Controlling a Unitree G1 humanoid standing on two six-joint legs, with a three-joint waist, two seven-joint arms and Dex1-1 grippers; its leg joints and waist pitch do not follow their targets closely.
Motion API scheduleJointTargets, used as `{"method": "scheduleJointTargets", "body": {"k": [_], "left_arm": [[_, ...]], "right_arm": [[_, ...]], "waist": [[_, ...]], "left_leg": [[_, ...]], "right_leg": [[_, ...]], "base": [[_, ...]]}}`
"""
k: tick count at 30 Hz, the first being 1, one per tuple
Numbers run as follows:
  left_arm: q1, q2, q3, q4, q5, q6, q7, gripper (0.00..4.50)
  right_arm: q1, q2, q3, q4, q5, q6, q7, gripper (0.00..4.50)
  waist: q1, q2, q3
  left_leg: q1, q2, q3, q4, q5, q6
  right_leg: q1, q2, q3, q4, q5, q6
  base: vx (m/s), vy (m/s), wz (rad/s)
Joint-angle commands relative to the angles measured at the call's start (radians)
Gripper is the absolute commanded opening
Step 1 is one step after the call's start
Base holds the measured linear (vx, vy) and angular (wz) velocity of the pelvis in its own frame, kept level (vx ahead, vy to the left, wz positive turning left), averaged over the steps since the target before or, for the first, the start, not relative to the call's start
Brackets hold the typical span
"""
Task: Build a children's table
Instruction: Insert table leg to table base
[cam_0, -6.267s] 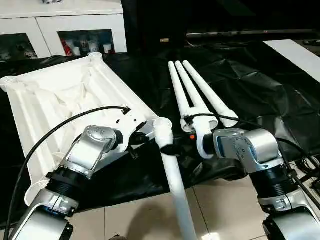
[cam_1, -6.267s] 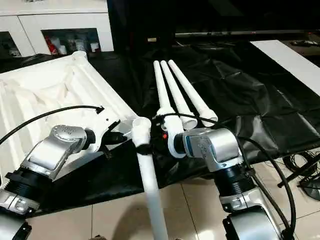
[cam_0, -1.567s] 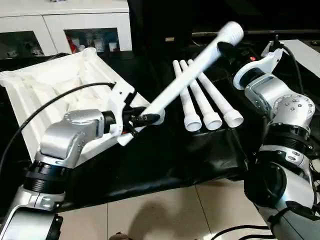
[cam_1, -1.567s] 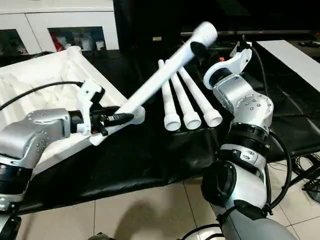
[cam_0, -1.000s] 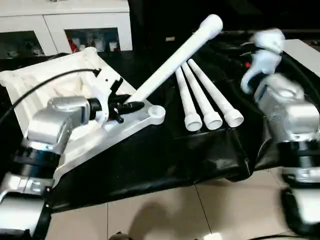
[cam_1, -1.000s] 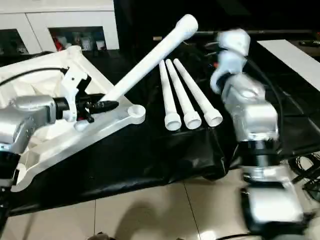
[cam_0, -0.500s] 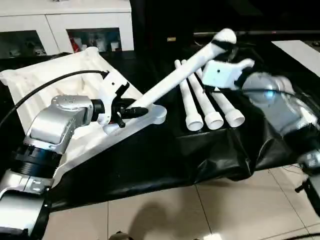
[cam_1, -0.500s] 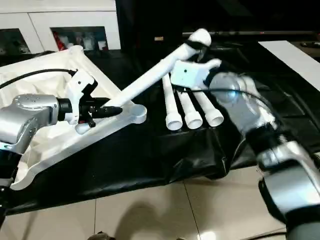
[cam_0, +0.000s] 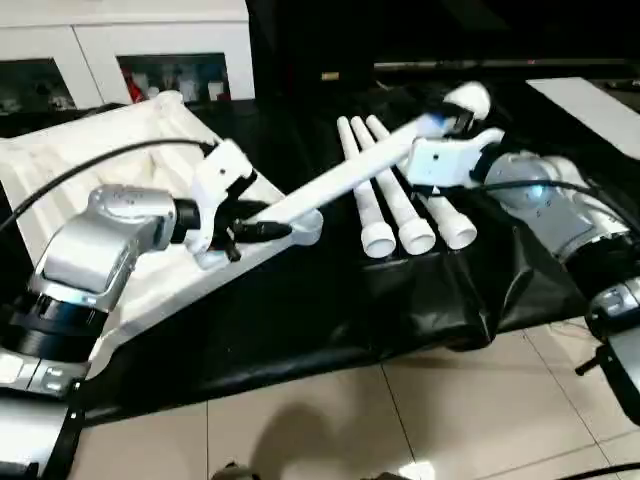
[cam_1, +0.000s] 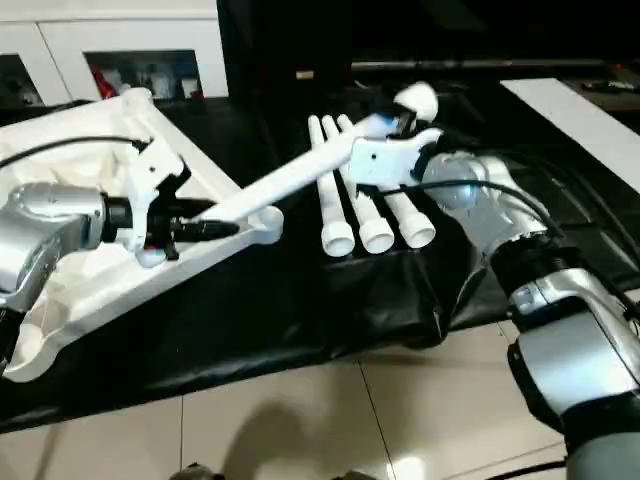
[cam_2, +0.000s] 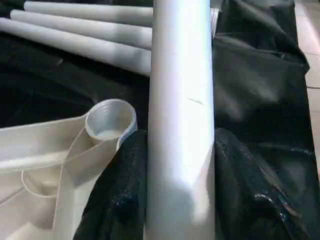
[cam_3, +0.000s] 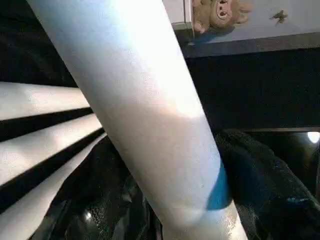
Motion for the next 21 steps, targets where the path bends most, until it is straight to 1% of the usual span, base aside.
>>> {"method": "scheduleJointTargets", "body": {"k": [1,2,3,4,5,6,7,8,10,11,12,13,14,15,16,17,18,19,20,21], "left_arm": [[-0.016,0.008,0.008,-0.035,0.001,-0.012,-0.005,1.54],[-0.017,0.009,0.007,-0.031,0.003,-0.015,-0.005,1.54],[-0.023,0.007,0.004,-0.018,0.009,-0.027,-0.003,1.54],[-0.023,0.006,0.004,-0.018,0.010,-0.027,-0.002,1.54],[-0.027,0.005,0.001,-0.010,0.016,-0.035,0.001,1.89],[-0.031,0.002,0.002,-0.003,0.022,-0.039,0.008,2.10],[-0.042,-0.006,0.005,0.017,0.039,-0.053,0.028,2.24],[-0.051,-0.011,0.014,0.029,0.034,-0.047,0.030,2.24],[-0.055,-0.013,0.020,0.034,0.027,-0.040,0.028,2.32],[-0.069,-0.011,0.048,0.062,0.020,-0.071,0.029,2.60],[-0.078,-0.012,0.069,0.081,0.015,-0.089,0.037,2.60],[-0.079,-0.012,0.073,0.084,0.014,-0.091,0.039,2.68],[-0.088,-0.013,0.097,0.105,0.010,-0.115,0.049,2.78],[-0.102,-0.013,0.130,0.130,0.001,-0.144,0.060,2.78],[-0.112,-0.012,0.154,0.149,-0.005,-0.165,0.068,2.98],[-0.143,-0.016,0.248,0.192,-0.054,-0.215,0.084,3.02],[-0.144,-0.016,0.250,0.193,-0.055,-0.216,0.084,3.02],[-0.155,-0.019,0.280,0.205,-0.075,-0.217,0.093,3.02],[-0.192,-0.031,0.374,0.252,-0.133,-0.230,0.131,3.02],[-0.196,-0.032,0.383,0.257,-0.139,-0.231,0.136,3.02]], "right_arm": [[-0.005,0.001,-0.011,0.022,0.012,-0.007,0.014,2.66],[-0.003,0.002,-0.013,0.025,0.015,-0.012,0.016,2.58],[0.005,0.004,-0.017,0.019,0.017,-0.018,0.020,2.55],[0.005,0.004,-0.018,0.019,0.018,-0.018,0.021,2.55],[0.008,0.005,-0.020,0.020,0.019,-0.022,0.022,2.51],[0.010,0.006,-0.023,0.022,0.021,-0.024,0.024,2.49],[0.011,0.006,-0.028,0.027,0.020,-0.028,0.021,2.48],[0.013,0.005,-0.032,0.029,0.023,-0.027,0.022,2.47],[0.013,0.005,-0.034,0.031,0.025,-0.028,0.024,2.46],[0.017,0.005,-0.041,0.034,0.031,-0.026,0.028,2.36],[0.019,0.004,-0.044,0.035,0.033,-0.025,0.028,2.36],[0.019,0.004,-0.045,0.035,0.034,-0.025,0.029,2.30],[0.021,0.004,-0.050,0.037,0.037,-0.023,0.030,2.21],[0.023,0.003,-0.054,0.041,0.041,-0.021,0.033,2.21],[0.025,0.003,-0.057,0.043,0.043,-0.019,0.035,2.12],[0.035,0.008,-0.084,0.051,0.077,-0.005,0.051,2.09],[0.036,0.009,-0.084,0.052,0.078,-0.004,0.052,2.06],[0.039,0.010,-0.091,0.052,0.087,0.001,0.056,2.06],[0.057,0.017,-0.123,0.056,0.125,0.021,0.073,2.01],[0.059,0.017,-0.126,0.057,0.129,0.023,0.074,1.98]], "waist": [[0.000,0.004,-0.081],[0.000,0.003,-0.081],[0.000,0.011,-0.082],[0.000,0.011,-0.082],[0.000,0.011,-0.083],[-0.002,0.009,-0.082],[-0.001,0.011,-0.082],[-0.001,0.013,-0.082],[0.000,0.012,-0.083],[-0.001,0.011,-0.082],[-0.001,0.012,-0.083],[-0.002,0.011,-0.083],[-0.002,0.013,-0.083],[-0.004,0.013,-0.083],[-0.004,0.013,-0.083],[-0.006,0.016,-0.084],[-0.006,0.016,-0.084],[-0.005,0.016,-0.087],[-0.006,0.022,-0.083],[-0.005,0.020,-0.086]], "left_leg": [[-0.001,0.005,0.006,-0.054,-0.100,0.007],[-0.001,0.004,0.007,-0.054,-0.099,0.009],[-0.001,0.004,0.006,-0.053,-0.097,0.010],[-0.001,0.004,0.006,-0.053,-0.097,0.010],[-0.001,0.004,0.005,-0.053,-0.097,0.011],[-0.001,0.004,0.006,-0.053,-0.100,0.010],[0.000,0.004,0.006,-0.053,-0.105,0.009],[0.001,0.003,0.006,-0.052,-0.116,0.008],[0.001,0.003,0.006,-0.053,-0.119,0.006],[-0.001,0.003,0.004,-0.053,-0.117,0.006],[-0.002,0.003,0.004,-0.052,-0.117,0.007],[-0.001,0.001,0.005,-0.052,-0.118,0.006],[-0.001,0.002,0.004,-0.052,-0.117,0.005],[-0.002,0.002,0.003,-0.053,-0.123,0.002],[-0.002,0.002,0.003,-0.053,-0.123,0.002],[0.000,0.001,0.003,-0.051,-0.131,0.001],[0.000,-0.002,0.005,-0.051,-0.136,0.005],[0.000,0.002,0.002,-0.052,-0.125,0.003],[0.004,-0.001,0.005,-0.050,-0.136,0.007],[0.004,-0.001,0.004,-0.049,-0.135,0.006]], "right_leg": [[0.076,-0.045,0.058,-0.055,-0.028,-0.206],[0.077,-0.045,0.058,-0.055,-0.021,-0.209],[0.077,-0.046,0.059,-0.053,-0.011,-0.213],[0.077,-0.046,0.059,-0.053,-0.011,-0.213],[0.078,-0.045,0.058,-0.054,-0.002,-0.218],[0.078,-0.044,0.058,-0.054,0.000,-0.219],[0.078,-0.044,0.058,-0.054,-0.002,-0.221],[0.078,-0.044,0.058,-0.055,-0.008,-0.223],[0.079,-0.044,0.058,-0.056,-0.010,-0.226],[0.080,-0.045,0.057,-0.056,-0.006,-0.226],[0.081,-0.045,0.058,-0.056,-0.003,-0.225],[0.081,-0.043,0.057,-0.056,-0.003,-0.225],[0.081,-0.043,0.057,-0.055,-0.001,-0.226],[0.082,-0.044,0.056,-0.056,-0.010,-0.223],[0.082,-0.044,0.056,-0.056,-0.010,-0.223],[0.082,-0.044,0.057,-0.057,-0.010,-0.223],[0.082,-0.042,0.058,-0.059,-0.007,-0.226],[0.083,-0.043,0.057,-0.054,0.019,-0.235],[0.078,-0.040,0.058,-0.058,0.027,-0.243],[0.081,-0.041,0.058,-0.054,0.039,-0.249]], "base": [[0.000,0.000,0.00],[0.000,0.000,0.00],[0.000,0.000,0.00],[0.000,0.000,0.00],[0.000,0.000,0.00],[0.000,0.000,0.00],[0.000,0.000,0.00],[0.000,0.000,0.00],[0.000,0.000,0.00],[0.000,0.000,0.00],[0.000,0.000,0.00],[0.000,0.000,0.00],[0.000,0.000,0.00],[0.000,0.000,0.00],[0.000,0.000,0.00],[0.000,0.000,0.00],[0.000,0.000,0.00],[0.000,0.000,0.00],[0.000,0.000,0.00],[0.000,0.000,0.00]]}}
